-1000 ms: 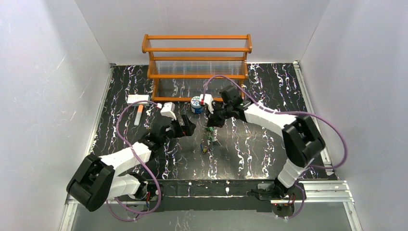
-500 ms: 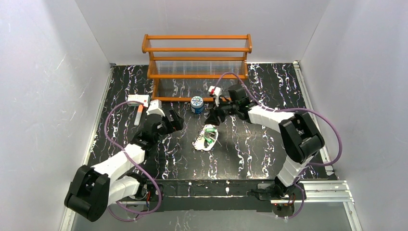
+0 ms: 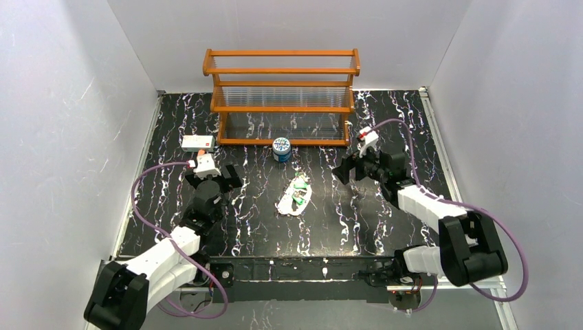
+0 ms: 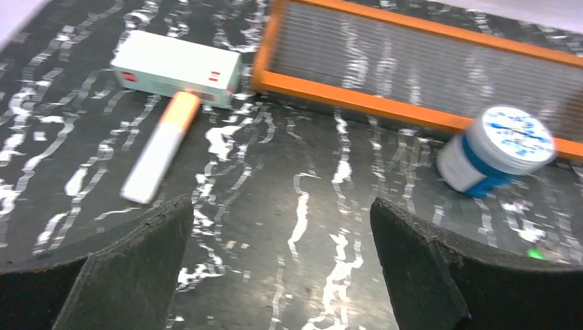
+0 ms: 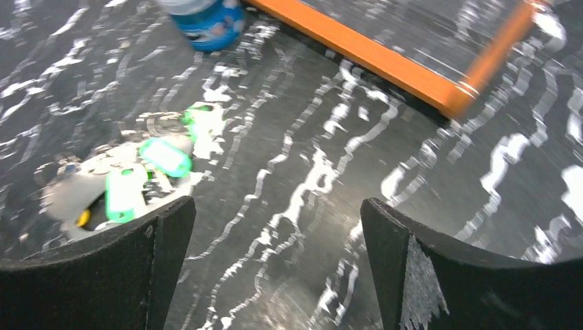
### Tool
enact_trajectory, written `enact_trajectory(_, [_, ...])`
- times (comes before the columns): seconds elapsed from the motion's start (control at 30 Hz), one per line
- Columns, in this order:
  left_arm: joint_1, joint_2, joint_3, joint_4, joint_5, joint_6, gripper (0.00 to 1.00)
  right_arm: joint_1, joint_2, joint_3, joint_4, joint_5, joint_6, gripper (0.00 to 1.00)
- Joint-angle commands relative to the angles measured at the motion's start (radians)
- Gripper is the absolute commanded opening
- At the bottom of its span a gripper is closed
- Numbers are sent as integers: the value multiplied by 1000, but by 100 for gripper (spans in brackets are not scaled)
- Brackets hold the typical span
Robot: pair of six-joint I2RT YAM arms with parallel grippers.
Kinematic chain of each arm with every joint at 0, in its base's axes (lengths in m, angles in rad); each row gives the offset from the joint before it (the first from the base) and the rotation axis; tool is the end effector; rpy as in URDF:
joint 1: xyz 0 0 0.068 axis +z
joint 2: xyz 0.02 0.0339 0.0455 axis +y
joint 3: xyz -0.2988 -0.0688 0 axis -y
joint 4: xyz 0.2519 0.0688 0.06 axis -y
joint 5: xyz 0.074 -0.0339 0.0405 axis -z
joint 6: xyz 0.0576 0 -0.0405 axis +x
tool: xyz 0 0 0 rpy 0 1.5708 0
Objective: Put the keys on the keyring
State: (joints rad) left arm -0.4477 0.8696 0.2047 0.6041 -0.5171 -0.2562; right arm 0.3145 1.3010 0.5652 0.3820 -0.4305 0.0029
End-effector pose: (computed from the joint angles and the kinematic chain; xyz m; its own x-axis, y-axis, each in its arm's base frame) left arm 0.1803 -0.0550 0.2261 -0.0356 -0.2273 -0.9732 -0.0802 0.9713 -0.2239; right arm 0.2644 0.1113 0.2331 -0.3314 -0.1050 -0.9376 -0.6524 0.7434 0.1473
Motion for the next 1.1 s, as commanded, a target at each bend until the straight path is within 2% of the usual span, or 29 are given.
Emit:
enact_trajectory(0.0, [4, 53, -1, 57, -236, 144, 98, -41, -97, -79, 107, 246, 37, 99])
enact_trajectory(0.1, [4, 103, -13, 66, -311, 168, 98, -59, -127, -122, 115, 385, 19, 99])
enact_trajectory(0.23, [6, 198, -58, 203, -410, 182, 98, -100, -123, -204, 200, 475, 12, 99])
enact_trajectory(0.33, [11, 290, -94, 354, -386, 209, 98, -139, -96, -261, 298, 445, 4, 99])
enact_trajectory(0.5, [37, 457, -86, 530, -255, 264, 98, -182, -9, -293, 451, 389, 24, 99])
enact_trajectory(0.63, [67, 647, -70, 745, -125, 414, 98, -203, 65, -334, 607, 349, 27, 99])
enact_trajectory(0.73, [112, 812, -83, 997, -183, 399, 99, -209, 71, -319, 592, 290, 6, 99])
enact_trajectory(0.83, [174, 810, -113, 978, -70, 322, 98, -209, 62, -331, 601, 277, -1, 99])
enact_trajectory(0.9, [180, 878, -73, 1013, -69, 355, 98, -210, 60, -335, 605, 287, -1, 99])
enact_trajectory(0.97, [196, 808, -42, 830, -52, 304, 98, -211, 59, -327, 587, 296, -25, 99])
enact_trajectory(1.0, [205, 812, -22, 807, -60, 295, 98, -211, 59, -331, 588, 307, -49, 99])
enact_trajectory(1.07, [209, 831, -10, 817, -81, 294, 98, -211, 81, -376, 720, 372, -78, 99])
